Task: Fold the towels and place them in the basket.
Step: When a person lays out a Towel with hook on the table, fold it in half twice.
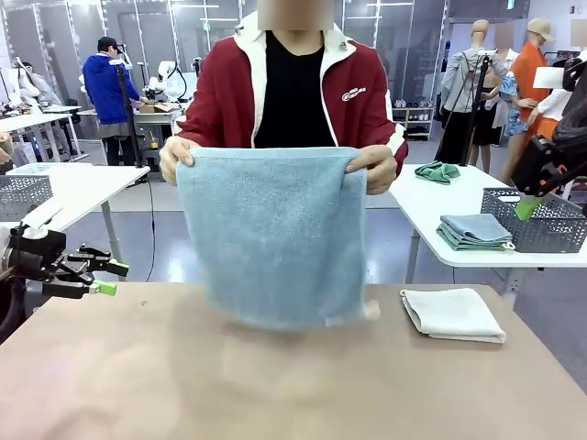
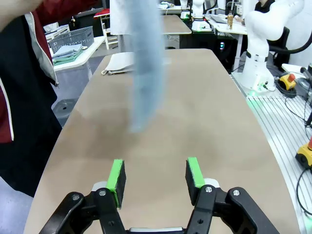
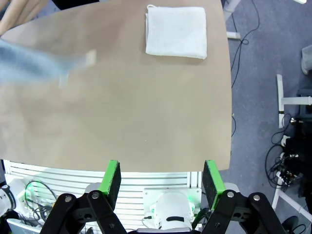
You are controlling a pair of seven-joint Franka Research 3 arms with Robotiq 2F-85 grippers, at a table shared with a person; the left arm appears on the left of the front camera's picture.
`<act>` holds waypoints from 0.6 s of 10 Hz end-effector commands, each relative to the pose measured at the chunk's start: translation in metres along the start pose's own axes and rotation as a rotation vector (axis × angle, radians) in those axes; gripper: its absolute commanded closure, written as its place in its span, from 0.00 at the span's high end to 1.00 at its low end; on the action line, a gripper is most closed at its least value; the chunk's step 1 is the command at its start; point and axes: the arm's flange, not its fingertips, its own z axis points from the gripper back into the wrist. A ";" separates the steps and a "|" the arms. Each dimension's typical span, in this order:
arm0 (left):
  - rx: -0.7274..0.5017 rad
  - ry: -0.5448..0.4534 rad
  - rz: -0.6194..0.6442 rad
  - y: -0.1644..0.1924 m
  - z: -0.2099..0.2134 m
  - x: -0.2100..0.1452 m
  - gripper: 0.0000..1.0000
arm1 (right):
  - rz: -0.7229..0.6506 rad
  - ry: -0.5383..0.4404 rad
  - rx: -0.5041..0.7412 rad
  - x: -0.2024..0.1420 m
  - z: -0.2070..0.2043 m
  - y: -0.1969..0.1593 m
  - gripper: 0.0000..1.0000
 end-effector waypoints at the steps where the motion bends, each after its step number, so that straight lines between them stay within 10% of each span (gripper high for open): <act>1: 0.001 -0.002 -0.002 -0.002 0.001 0.002 0.64 | 0.000 0.000 0.000 -0.001 0.000 0.001 0.84; 6: 0.001 -0.002 -0.002 -0.002 0.001 0.002 0.64 | 0.000 0.000 0.000 -0.001 0.000 0.001 0.84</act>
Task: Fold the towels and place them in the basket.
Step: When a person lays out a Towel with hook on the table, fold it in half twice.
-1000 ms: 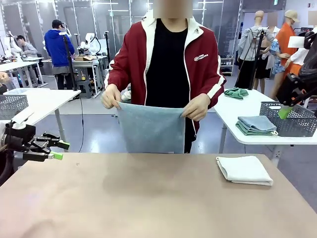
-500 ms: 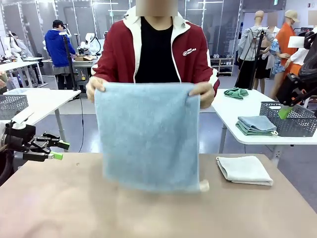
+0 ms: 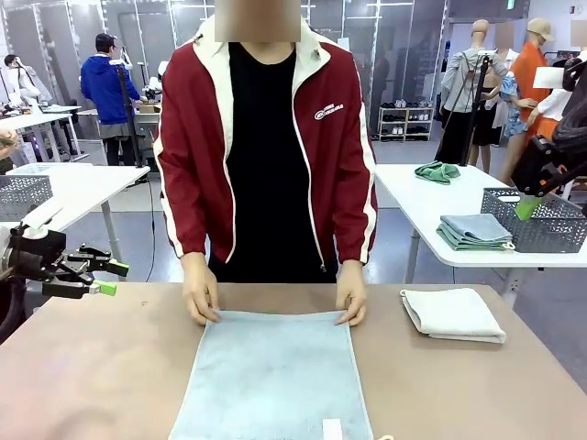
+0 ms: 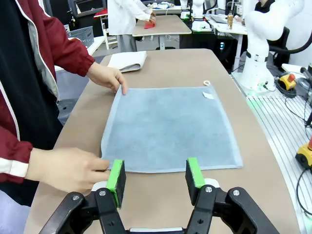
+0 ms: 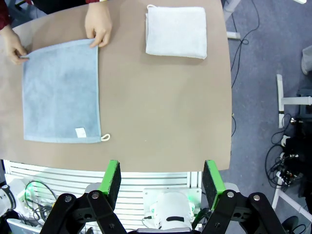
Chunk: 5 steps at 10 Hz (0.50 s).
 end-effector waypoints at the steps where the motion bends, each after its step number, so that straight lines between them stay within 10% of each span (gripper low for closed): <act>1: 0.001 -0.002 -0.002 -0.002 0.001 0.002 0.64 | 0.000 0.000 0.000 -0.001 0.000 0.001 0.84; 5: 0.001 -0.002 -0.002 -0.002 0.001 0.002 0.64 | 0.000 0.000 0.000 -0.001 0.000 0.001 0.84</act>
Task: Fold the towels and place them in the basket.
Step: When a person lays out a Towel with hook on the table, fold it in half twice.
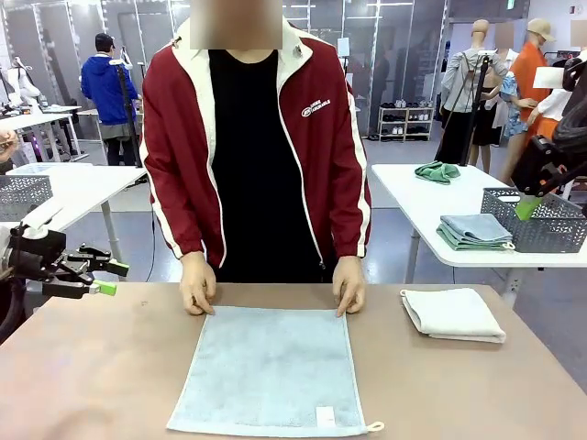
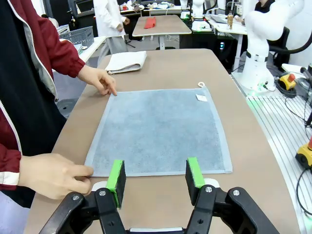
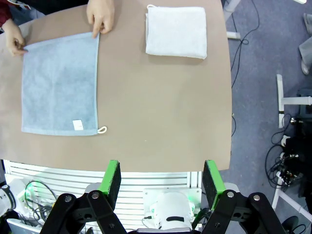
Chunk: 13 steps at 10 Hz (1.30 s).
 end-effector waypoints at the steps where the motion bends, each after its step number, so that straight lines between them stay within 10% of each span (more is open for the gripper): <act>1: 0.001 -0.002 -0.002 -0.002 0.001 0.002 0.64 | 0.000 0.000 0.000 -0.001 0.000 0.001 0.84; 10: 0.000 0.000 0.000 0.000 0.000 0.000 0.64 | 0.000 0.000 0.000 0.000 0.000 0.000 0.85; 13: -0.051 0.273 -0.006 -0.011 -0.023 0.091 0.64 | 0.333 -0.021 -0.084 0.019 0.005 0.048 0.85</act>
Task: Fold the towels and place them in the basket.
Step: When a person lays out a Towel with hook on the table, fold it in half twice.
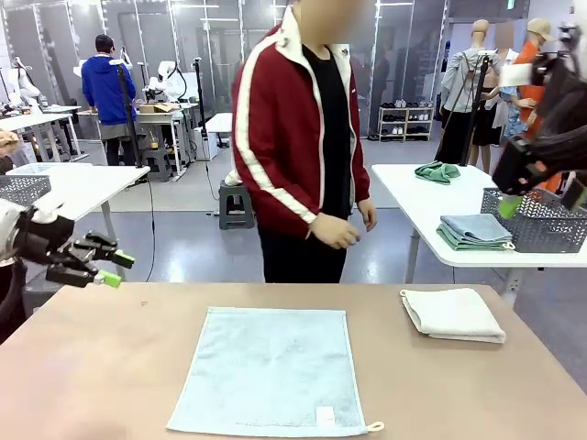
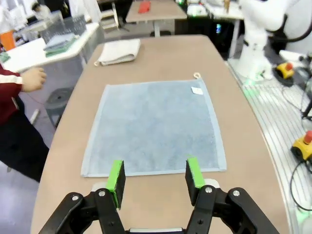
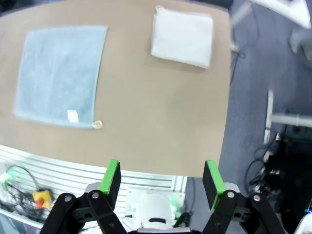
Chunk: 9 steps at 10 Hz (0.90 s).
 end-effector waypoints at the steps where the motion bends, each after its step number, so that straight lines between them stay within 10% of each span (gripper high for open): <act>1: -0.071 0.282 0.037 -0.013 -0.020 0.075 0.64 | 0.305 -0.021 -0.056 0.028 -0.002 0.032 0.85; 6: -0.222 0.608 0.118 -0.030 -0.111 0.165 0.64 | 1.104 -0.120 0.080 0.034 -0.094 0.152 0.85; 9: -0.263 0.702 0.111 -0.028 -0.141 0.175 0.64 | 1.279 -0.014 0.346 0.019 -0.165 0.183 0.85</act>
